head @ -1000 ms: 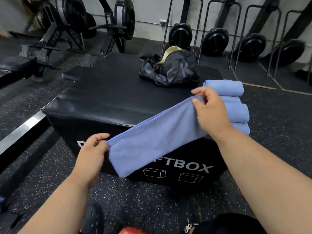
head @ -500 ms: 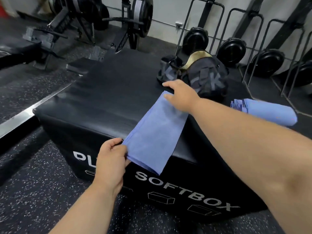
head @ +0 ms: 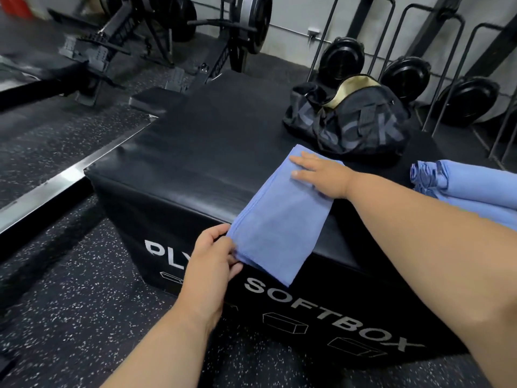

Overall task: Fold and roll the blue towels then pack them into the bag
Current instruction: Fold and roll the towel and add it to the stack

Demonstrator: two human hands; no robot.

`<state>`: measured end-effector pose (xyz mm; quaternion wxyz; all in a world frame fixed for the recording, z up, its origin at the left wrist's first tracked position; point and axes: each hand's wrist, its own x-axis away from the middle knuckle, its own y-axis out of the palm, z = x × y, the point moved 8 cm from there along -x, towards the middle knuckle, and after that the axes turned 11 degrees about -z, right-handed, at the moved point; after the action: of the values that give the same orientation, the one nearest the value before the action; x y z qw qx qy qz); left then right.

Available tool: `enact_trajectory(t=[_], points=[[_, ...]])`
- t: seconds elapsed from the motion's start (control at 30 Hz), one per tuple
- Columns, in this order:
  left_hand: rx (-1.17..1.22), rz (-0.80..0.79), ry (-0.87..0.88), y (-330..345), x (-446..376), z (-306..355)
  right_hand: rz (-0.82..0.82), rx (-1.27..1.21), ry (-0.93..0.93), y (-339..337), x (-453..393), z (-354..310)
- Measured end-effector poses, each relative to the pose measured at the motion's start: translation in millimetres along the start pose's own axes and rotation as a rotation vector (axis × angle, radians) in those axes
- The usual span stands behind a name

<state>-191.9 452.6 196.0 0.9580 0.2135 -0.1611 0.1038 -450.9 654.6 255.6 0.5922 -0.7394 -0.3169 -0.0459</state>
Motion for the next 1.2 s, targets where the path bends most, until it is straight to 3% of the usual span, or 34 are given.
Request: enact_trajectory(t=[0.1, 0.3, 0.53, 0.67, 0.87, 1.07, 1.2], points=[[-0.05, 0.013, 0.049, 1, -1, 0, 0.075, 0.069, 0.018, -8, -3, 12], [-0.167, 0.12, 0.143, -7, -3, 8, 0.072, 0.13, 0.045, 7, -7, 25], [-0.326, 0.158, 0.227, -3, -4, 20, 0.3, -0.241, 0.078, -33, -11, 48], [-0.348, 0.166, 0.229, -5, -3, 19, 0.2, -0.261, -0.001, -45, -23, 36], [-0.324, 0.267, 0.251, -20, -5, 28, 0.296, -0.138, -0.059, -50, -41, 12], [-0.263, 0.23, 0.205, -22, -11, 23, 0.249, -0.3, 0.062, -46, -51, 17], [-0.207, 0.181, 0.126, -19, -16, 13, 0.174, -0.198, 0.14, -53, -58, 6]])
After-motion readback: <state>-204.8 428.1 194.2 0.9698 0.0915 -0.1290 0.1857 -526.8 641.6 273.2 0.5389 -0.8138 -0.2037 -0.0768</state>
